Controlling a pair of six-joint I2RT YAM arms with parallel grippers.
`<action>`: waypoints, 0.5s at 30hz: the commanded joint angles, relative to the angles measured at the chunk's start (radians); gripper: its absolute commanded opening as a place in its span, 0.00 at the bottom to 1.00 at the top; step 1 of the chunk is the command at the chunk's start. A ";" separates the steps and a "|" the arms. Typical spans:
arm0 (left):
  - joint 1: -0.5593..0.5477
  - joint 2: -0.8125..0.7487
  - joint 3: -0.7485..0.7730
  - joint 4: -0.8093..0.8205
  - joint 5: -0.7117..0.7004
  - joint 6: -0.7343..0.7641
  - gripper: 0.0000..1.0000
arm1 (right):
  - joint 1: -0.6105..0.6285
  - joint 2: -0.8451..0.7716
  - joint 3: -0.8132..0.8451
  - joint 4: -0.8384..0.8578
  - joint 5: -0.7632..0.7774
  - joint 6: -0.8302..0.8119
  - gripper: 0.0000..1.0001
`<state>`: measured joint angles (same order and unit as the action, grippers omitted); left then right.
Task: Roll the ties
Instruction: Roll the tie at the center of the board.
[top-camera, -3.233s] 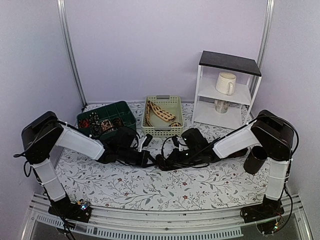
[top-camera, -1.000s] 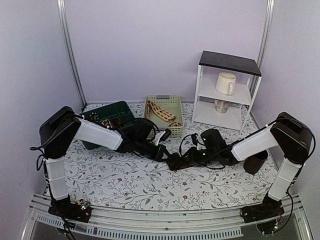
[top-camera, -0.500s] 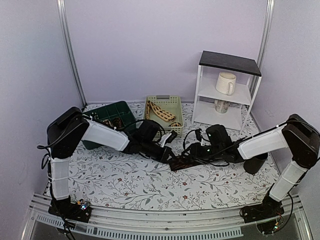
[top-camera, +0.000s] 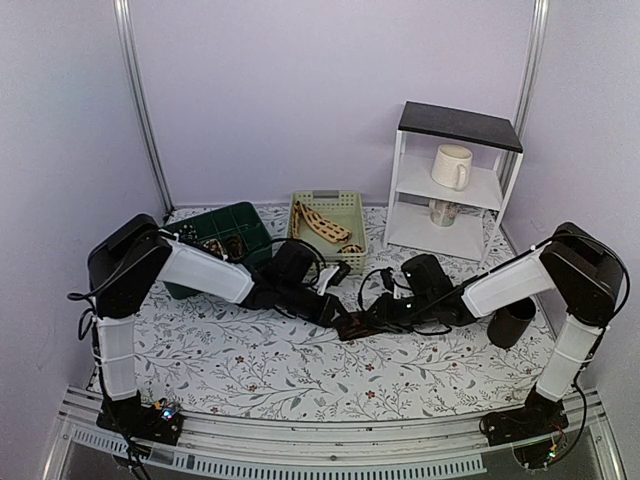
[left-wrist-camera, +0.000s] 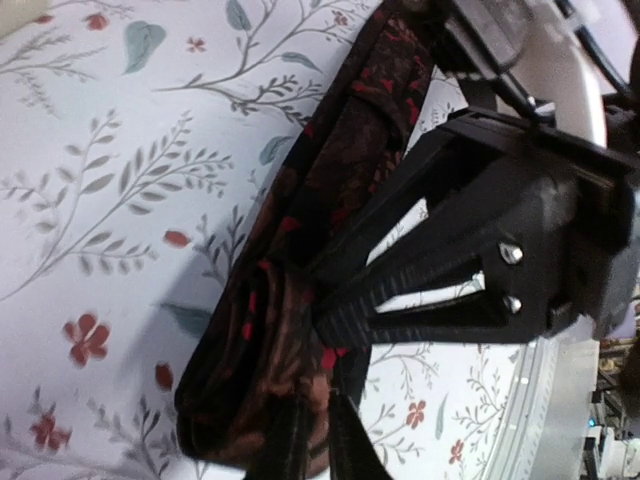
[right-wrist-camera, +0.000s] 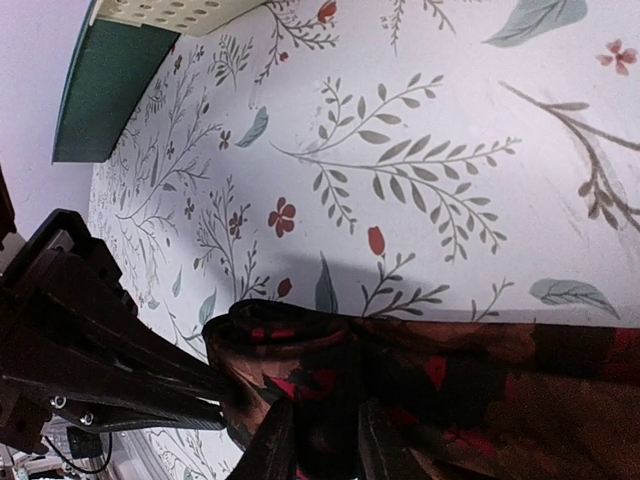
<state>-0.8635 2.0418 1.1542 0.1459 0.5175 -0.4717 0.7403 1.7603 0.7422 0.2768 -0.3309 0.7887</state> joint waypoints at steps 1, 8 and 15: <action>0.014 -0.156 -0.095 -0.005 -0.111 0.008 0.12 | 0.035 0.058 0.045 -0.011 -0.011 0.014 0.21; 0.065 -0.361 -0.363 0.045 -0.196 -0.051 0.12 | 0.129 0.128 0.123 -0.006 0.028 0.127 0.21; 0.087 -0.429 -0.548 0.108 -0.177 -0.087 0.00 | 0.169 0.186 0.204 -0.015 0.023 0.205 0.21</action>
<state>-0.7837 1.6241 0.6579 0.1974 0.3355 -0.5327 0.9009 1.9049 0.9180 0.2771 -0.3199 0.9310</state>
